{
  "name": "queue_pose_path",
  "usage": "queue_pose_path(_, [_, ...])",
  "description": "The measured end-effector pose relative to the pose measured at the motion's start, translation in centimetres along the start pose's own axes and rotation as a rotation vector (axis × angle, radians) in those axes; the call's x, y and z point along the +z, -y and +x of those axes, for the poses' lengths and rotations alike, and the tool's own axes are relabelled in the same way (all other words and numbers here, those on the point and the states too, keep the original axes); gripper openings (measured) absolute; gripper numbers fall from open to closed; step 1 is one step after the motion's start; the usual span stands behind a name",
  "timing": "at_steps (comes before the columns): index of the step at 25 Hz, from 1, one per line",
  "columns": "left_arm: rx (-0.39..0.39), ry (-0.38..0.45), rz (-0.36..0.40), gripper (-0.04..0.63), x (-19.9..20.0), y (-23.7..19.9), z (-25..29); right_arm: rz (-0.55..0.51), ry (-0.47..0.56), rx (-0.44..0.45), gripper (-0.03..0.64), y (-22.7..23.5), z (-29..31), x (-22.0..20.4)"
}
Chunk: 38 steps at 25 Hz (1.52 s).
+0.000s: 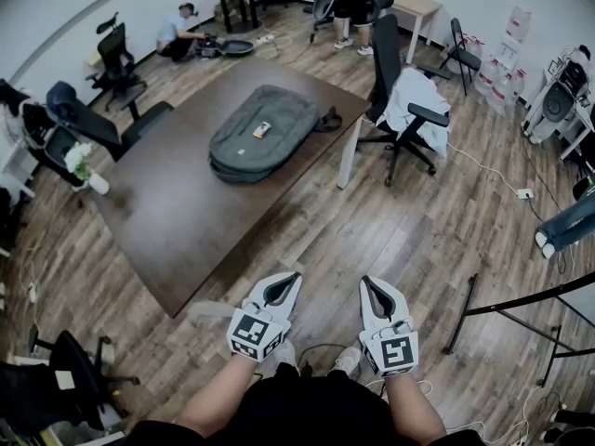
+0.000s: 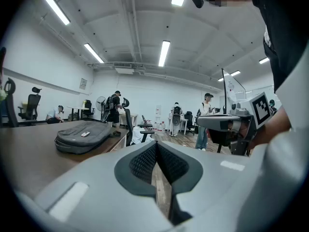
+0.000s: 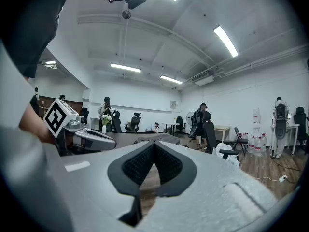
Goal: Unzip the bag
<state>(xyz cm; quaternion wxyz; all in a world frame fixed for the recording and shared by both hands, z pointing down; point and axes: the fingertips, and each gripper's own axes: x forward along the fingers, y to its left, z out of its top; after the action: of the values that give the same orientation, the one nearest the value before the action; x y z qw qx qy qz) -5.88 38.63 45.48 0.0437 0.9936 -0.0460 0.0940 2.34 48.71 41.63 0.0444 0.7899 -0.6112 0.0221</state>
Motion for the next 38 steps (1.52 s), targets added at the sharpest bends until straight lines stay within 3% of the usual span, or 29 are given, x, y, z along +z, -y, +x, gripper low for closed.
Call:
queue_pose_path(13, [0.014,0.023,-0.036,0.018,-0.6,-3.0,-1.5,-0.052,-0.019,0.003,0.002,-2.1,2.5,0.7])
queue_pose_path(21, [0.051,0.013,-0.017,0.018,-1.1,-9.3,-4.6,-0.027,-0.01,-0.014,0.003,-5.2,6.6,0.3])
queue_pose_path(29, [0.104,-0.002,-0.041,0.018,-1.1,-14.0,-2.6,-0.007,0.0,0.075,0.003,-4.8,13.5,0.2])
queue_pose_path(38, [0.223,-0.015,-0.08,0.018,-0.1,-19.2,3.5,-0.015,-0.01,0.215,0.003,0.0,21.8,-0.5])
